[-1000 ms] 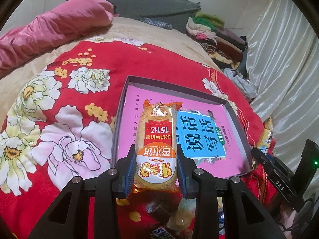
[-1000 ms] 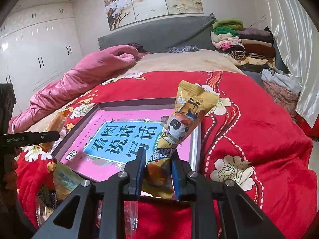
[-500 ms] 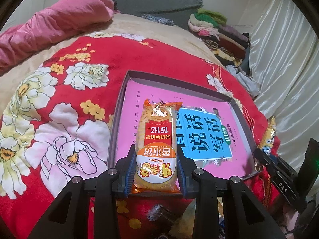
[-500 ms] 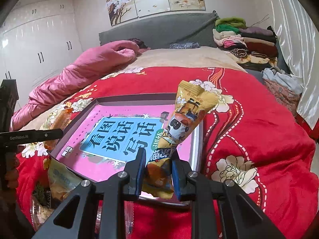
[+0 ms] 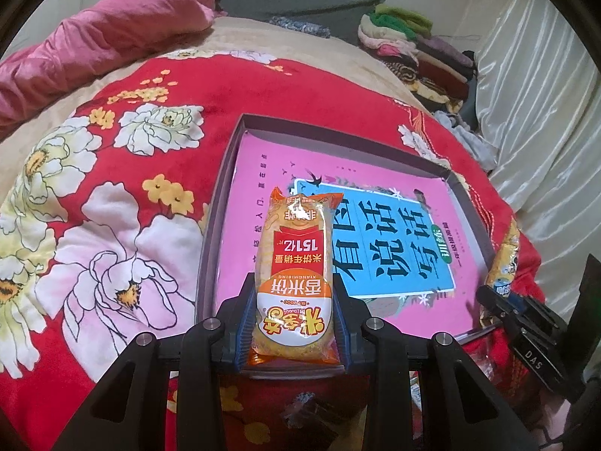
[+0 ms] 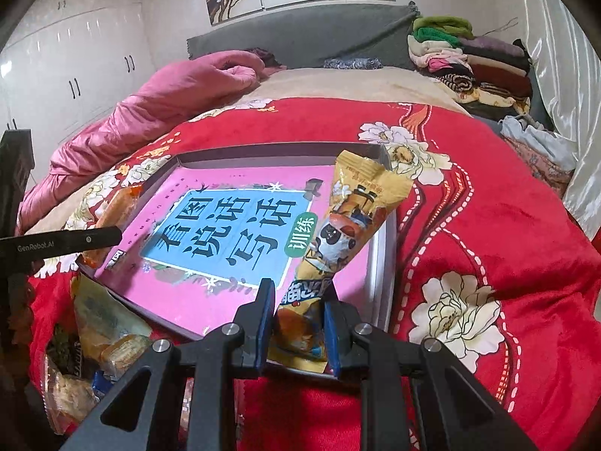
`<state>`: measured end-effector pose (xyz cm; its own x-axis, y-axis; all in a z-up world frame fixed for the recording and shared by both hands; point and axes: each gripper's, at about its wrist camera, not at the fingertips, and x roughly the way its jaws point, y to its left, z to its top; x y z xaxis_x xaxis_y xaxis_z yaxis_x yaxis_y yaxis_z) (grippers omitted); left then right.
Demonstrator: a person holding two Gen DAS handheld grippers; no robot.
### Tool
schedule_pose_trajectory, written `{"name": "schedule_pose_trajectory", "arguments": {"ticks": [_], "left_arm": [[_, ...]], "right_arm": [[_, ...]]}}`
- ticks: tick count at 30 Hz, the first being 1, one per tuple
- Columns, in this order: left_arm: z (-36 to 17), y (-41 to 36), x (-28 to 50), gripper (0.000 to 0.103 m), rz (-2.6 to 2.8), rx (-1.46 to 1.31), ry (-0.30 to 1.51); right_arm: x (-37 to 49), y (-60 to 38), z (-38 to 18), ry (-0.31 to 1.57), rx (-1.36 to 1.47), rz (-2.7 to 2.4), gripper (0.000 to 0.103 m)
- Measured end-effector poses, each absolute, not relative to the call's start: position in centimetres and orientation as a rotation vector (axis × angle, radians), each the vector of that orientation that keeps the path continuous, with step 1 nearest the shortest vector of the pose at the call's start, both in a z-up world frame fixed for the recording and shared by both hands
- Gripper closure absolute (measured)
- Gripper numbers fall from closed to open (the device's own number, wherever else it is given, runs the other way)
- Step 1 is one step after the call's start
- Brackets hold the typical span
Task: Organize snacks
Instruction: 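Carry the rice cracker pack with the left tool while the right tool carries the stick snack into the tray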
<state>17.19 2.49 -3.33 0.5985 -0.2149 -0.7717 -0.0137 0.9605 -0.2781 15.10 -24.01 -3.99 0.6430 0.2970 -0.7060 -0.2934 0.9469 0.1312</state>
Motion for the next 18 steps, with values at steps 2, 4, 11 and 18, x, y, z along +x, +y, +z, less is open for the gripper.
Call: {"name": "schedule_pose_trajectory", "arguments": {"ticks": [2, 4, 11, 18], "left_arm": [[-3.5, 2.4, 17.4, 0.066, -0.116, -0.265, 0.930], [-3.8, 2.3, 17.5, 0.066, -0.114, -0.262, 0.935], [-4.4, 2.2, 17.6, 0.066, -0.105, -0.254, 0.951], [-4.6, 2.1, 17.6, 0.066, -0.105, -0.254, 0.956]], "right_arm": [[15.2, -24.2, -4.1, 0.816, 0.011, 0.335, 0.078], [15.2, -24.2, -4.2, 0.817, 0.010, 0.336, 0.078], [15.4, -23.9, -4.3, 0.827, 0.001, 0.354, 0.078], [15.4, -23.7, -4.3, 0.830, 0.005, 0.359, 0.078]]}}
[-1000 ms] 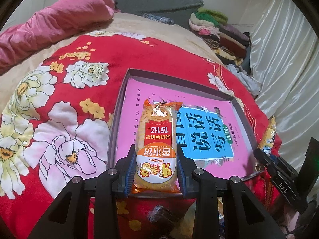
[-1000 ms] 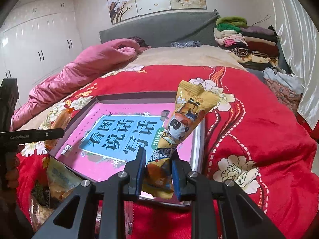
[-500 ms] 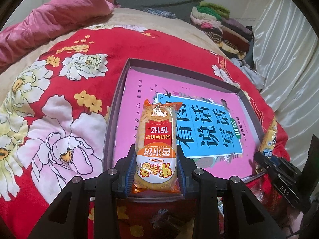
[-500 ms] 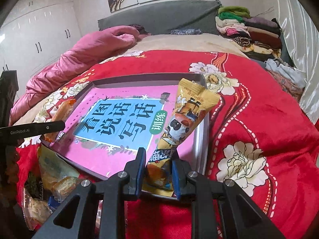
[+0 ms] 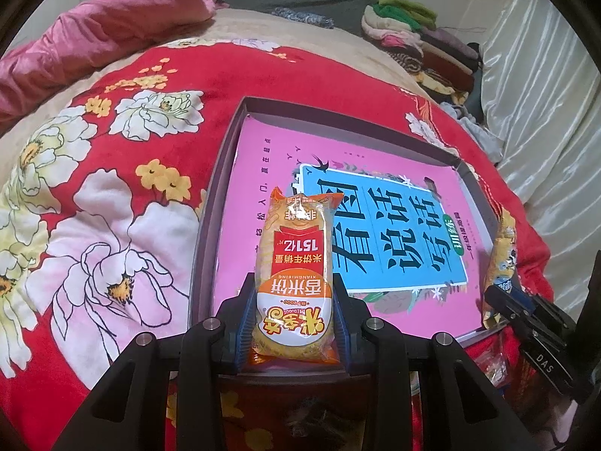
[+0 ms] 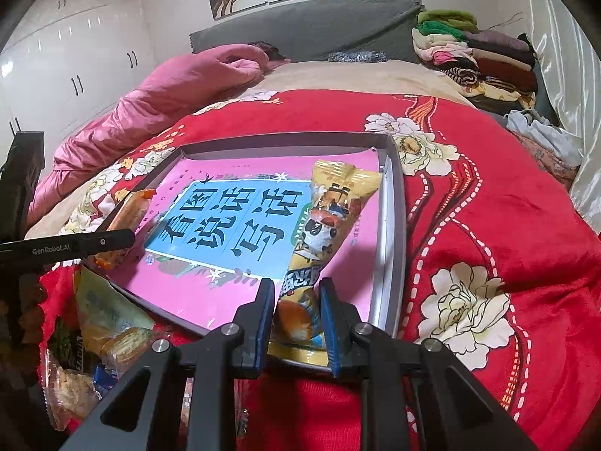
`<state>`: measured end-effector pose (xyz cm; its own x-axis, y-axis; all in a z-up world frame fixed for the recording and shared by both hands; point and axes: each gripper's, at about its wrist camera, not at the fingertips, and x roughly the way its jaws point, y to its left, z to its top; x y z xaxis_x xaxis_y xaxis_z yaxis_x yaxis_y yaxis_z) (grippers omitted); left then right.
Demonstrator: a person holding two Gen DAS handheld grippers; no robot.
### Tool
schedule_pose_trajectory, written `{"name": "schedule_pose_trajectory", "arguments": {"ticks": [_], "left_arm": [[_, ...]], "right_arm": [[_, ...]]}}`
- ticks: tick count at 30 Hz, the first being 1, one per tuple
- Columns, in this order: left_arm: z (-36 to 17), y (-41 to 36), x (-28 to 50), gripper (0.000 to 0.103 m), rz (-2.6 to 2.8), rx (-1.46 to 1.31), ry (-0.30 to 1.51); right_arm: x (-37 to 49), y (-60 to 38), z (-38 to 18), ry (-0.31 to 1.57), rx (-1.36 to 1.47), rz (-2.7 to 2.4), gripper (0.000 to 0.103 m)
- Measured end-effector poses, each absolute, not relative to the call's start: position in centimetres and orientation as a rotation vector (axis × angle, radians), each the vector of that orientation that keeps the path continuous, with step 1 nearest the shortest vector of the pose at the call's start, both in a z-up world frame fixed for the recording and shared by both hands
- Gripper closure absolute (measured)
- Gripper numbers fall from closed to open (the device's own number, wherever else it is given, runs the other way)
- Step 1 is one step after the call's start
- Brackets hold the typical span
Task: Organize snacks
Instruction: 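Carry the rice cracker pack with the left tool while the right tool carries the stick snack into the tray, then lower both snacks onto the book and open both tools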
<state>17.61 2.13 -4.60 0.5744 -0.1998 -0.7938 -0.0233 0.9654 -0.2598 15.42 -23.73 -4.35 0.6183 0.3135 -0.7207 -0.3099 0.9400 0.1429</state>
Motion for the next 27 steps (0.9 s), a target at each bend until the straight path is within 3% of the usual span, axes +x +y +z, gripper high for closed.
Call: {"name": "schedule_pose_trajectory", "arguments": {"ticks": [27], "left_arm": [[-4.73, 2.23, 17.41, 0.060, -0.114, -0.265, 0.957]], "right_arm": [[15.19, -24.55, -3.78, 0.810, 0.042, 0.352, 0.070]]}}
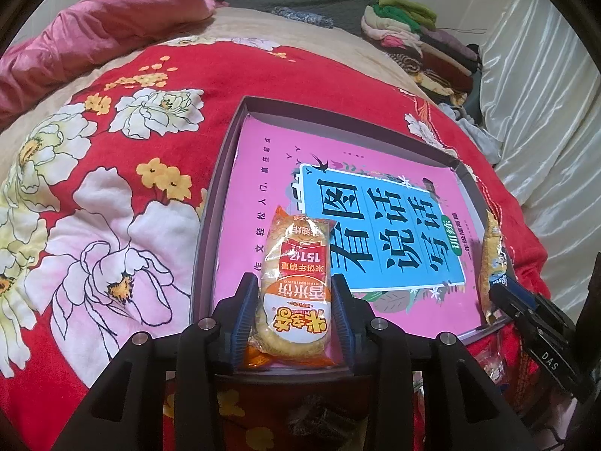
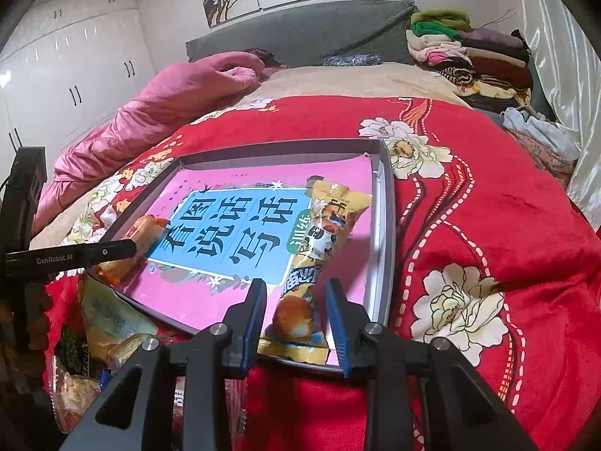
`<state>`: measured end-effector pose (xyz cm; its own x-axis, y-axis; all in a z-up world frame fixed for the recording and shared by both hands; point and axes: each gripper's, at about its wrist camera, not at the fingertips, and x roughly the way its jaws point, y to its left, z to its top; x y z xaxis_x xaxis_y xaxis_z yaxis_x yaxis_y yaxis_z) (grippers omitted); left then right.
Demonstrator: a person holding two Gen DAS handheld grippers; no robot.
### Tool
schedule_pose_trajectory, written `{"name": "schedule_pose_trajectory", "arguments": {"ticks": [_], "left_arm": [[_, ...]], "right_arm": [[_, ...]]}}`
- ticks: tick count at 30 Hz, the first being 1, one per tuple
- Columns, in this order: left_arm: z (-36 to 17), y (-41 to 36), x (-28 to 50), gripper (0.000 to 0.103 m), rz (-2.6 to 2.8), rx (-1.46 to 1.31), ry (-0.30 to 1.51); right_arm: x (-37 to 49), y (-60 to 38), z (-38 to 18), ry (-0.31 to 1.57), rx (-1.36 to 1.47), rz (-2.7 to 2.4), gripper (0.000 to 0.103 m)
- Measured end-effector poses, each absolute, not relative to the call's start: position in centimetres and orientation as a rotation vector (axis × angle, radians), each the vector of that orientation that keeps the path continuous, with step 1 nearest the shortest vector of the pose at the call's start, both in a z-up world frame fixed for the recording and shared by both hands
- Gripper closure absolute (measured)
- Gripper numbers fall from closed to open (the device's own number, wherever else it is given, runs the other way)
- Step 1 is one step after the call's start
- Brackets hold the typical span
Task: Organize snacks
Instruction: 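Lower both snacks onto the book and open both tools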
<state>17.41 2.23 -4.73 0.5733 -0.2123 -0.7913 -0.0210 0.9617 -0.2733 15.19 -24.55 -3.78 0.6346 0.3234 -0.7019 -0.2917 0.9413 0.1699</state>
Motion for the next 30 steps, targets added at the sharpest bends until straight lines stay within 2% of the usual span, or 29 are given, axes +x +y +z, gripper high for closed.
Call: {"name": "schedule_pose_trajectory", "arguments": {"ticks": [3, 6, 9, 13, 21, 24, 30], "left_arm": [[-4.6, 2.4, 17.3, 0.054, -0.124, -0.282, 0.951], [-4.4, 2.3, 17.2, 0.053, -0.125, -0.277, 0.950], [-4.3, 2.5, 17.2, 0.051, -0.130, -0.287, 0.951], [-3.9, 2.6, 16.9, 0.042, -0.135, -0.290, 0.943], [-2.6, 2.6, 16.2, 0.037, -0.146, -0.277, 0.910], [-2.2, 2.5, 15.7, 0.029, -0.152, -0.269, 0.901], [-1.8, 2.6, 15.2, 0.027, -0.158, -0.267, 0.891]], "right_arm": [[15.1, -24.7, -3.6, 0.801, 0.047, 0.353, 0.070], [15.0, -24.7, -3.5, 0.794, 0.050, 0.354, 0.062], [14.9, -24.7, -3.4, 0.790, 0.052, 0.351, 0.061], [14.8, -24.9, -3.2, 0.780, 0.057, 0.352, 0.060], [14.5, -24.6, -2.8, 0.764, 0.053, 0.372, 0.056], [14.4, -24.5, -2.6, 0.755, 0.048, 0.380, 0.053], [14.1, -24.3, -2.2, 0.738, 0.048, 0.394, 0.051]]}}
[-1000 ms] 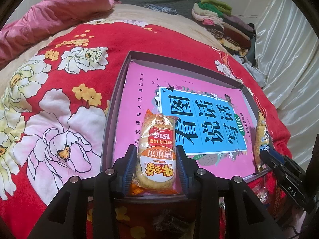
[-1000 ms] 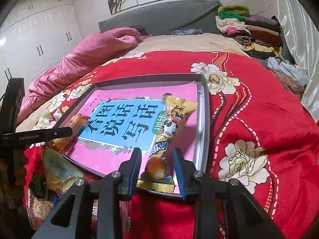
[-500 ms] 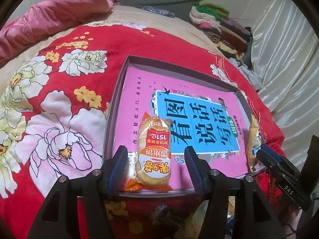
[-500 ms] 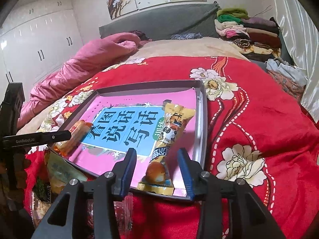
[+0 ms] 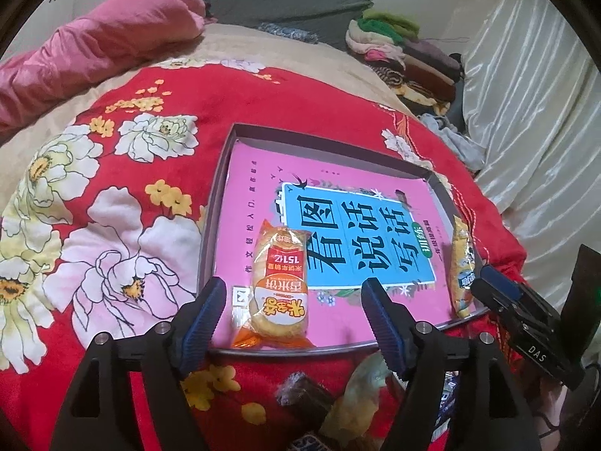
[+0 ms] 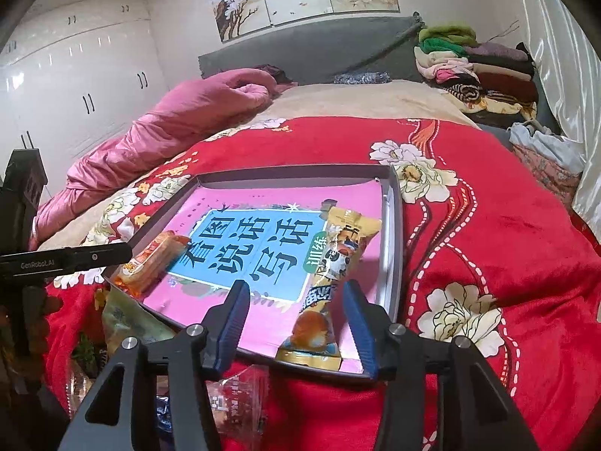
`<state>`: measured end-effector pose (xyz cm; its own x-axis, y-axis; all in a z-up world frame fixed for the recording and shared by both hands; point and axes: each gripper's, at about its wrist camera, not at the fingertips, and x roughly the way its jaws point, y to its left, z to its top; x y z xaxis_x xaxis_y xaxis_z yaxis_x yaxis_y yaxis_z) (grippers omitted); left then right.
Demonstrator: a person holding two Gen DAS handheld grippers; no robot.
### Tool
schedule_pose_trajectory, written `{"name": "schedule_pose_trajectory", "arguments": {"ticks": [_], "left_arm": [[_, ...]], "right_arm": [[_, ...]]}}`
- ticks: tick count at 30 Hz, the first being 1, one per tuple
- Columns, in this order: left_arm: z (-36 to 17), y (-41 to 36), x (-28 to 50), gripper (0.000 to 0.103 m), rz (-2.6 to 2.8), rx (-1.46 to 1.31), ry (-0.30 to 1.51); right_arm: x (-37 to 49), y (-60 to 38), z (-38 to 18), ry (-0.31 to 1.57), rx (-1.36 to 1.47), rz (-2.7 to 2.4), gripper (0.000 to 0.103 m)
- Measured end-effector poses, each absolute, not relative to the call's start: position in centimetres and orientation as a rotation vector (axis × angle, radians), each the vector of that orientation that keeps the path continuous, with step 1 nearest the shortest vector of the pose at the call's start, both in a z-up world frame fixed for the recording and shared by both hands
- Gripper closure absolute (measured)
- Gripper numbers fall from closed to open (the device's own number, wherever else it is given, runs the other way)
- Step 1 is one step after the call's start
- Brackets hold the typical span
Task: Organize snacks
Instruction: 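Lower both snacks onto the book and open both tools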
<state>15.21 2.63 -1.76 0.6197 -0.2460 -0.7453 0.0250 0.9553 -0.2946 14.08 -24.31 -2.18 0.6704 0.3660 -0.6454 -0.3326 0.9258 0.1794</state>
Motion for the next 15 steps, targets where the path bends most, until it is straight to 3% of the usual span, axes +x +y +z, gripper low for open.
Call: {"name": "schedule_pose_trajectory", "arguments": {"ticks": [15], "left_arm": [[-1.4, 3.2, 14.1, 0.025, -0.170, -0.282, 0.902]], "right_arm": [[13.6, -24.4, -1.9, 0.725, 0.044, 0.381, 0.047]]}}
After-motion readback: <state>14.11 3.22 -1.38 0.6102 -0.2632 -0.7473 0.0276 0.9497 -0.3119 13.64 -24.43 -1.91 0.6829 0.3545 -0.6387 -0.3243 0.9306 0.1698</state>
